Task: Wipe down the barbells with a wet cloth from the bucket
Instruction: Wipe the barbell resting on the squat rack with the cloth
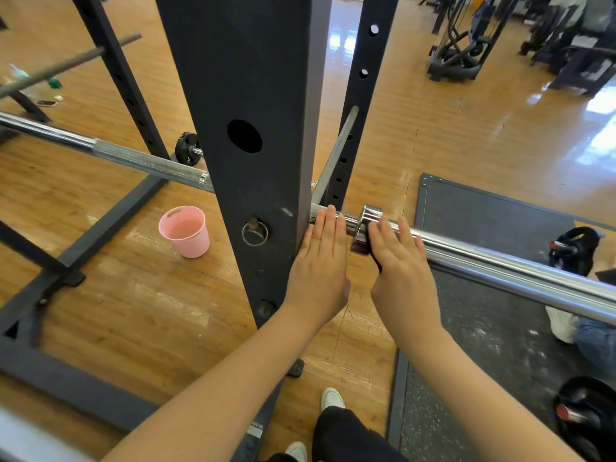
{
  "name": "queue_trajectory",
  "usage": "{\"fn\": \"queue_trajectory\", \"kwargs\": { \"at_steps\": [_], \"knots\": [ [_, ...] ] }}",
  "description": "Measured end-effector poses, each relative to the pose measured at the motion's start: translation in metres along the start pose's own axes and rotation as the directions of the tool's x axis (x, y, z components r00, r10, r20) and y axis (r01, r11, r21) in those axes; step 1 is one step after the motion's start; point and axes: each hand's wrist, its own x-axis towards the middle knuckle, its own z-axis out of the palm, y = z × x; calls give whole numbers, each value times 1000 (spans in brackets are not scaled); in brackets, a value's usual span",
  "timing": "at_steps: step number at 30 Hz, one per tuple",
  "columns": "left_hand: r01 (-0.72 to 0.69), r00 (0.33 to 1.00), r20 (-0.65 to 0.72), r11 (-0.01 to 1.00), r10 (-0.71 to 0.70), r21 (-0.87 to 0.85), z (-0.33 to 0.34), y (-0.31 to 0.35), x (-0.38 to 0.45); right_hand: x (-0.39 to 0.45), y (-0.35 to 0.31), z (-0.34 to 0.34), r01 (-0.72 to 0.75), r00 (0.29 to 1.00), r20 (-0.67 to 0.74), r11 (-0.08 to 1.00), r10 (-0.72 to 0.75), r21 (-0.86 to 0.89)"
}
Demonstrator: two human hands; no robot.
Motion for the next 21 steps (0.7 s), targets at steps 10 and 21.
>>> {"fn": "queue_trajectory", "kwargs": {
  "at_steps": [10,21],
  "knots": [
    [-297,945,-113,950,307,97,7,8,29,2,27,-22,-174,984,-8,980,176,96],
    [-159,884,427,981,191,-111,-37,4,83,23,19,-34,-179,980,-42,954,194,242]
  ]
}}
